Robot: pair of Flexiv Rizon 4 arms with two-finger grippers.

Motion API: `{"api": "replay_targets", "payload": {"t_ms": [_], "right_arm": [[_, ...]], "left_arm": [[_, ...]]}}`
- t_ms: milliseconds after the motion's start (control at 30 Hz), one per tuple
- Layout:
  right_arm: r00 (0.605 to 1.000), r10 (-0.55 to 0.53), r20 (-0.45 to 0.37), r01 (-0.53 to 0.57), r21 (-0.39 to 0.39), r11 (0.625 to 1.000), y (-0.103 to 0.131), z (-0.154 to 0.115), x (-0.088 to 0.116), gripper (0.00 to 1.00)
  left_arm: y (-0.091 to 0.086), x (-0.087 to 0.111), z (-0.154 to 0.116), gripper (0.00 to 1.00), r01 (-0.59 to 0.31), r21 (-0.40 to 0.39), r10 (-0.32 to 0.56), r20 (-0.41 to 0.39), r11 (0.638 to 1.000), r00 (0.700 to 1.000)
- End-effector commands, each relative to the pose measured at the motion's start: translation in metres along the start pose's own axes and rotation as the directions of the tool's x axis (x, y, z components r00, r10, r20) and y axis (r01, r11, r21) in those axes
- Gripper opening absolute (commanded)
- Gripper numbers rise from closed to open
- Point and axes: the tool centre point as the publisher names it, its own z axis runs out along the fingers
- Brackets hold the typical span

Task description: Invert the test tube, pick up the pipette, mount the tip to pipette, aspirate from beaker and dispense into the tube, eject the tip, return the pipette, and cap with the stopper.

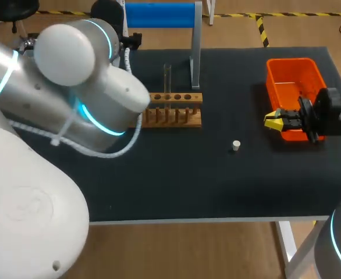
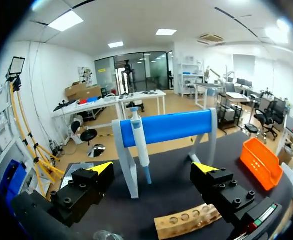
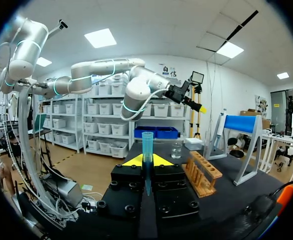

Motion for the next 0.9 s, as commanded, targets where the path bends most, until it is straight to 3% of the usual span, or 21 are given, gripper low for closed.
{"api": "replay_targets", "payload": {"t_ms": [33,467,900], "right_arm": [[1.000,-0.001,0.000,0.001,0.000,1.000,0.000,-0.001,0.001,0.00],[1.000,-0.001,0.000,0.001,0.000,1.000,0.000,-0.001,0.001,0.00],[1.000,-0.001,0.000,0.001,0.000,1.000,0.000,-0.001,0.001,0.00]], "left_arm": [[0.000,0.004,0.015,1.00,0.013,0.009,-0.015,0.169,1.000,0.985],[-0.012,-0.005,0.049,1.00,0.089,0.030,-0.092,0.156,0.996,0.984],[-0.025,-0.004,0.075,1.00,0.100,0.062,-0.108,0.131,0.993,0.985]]}}
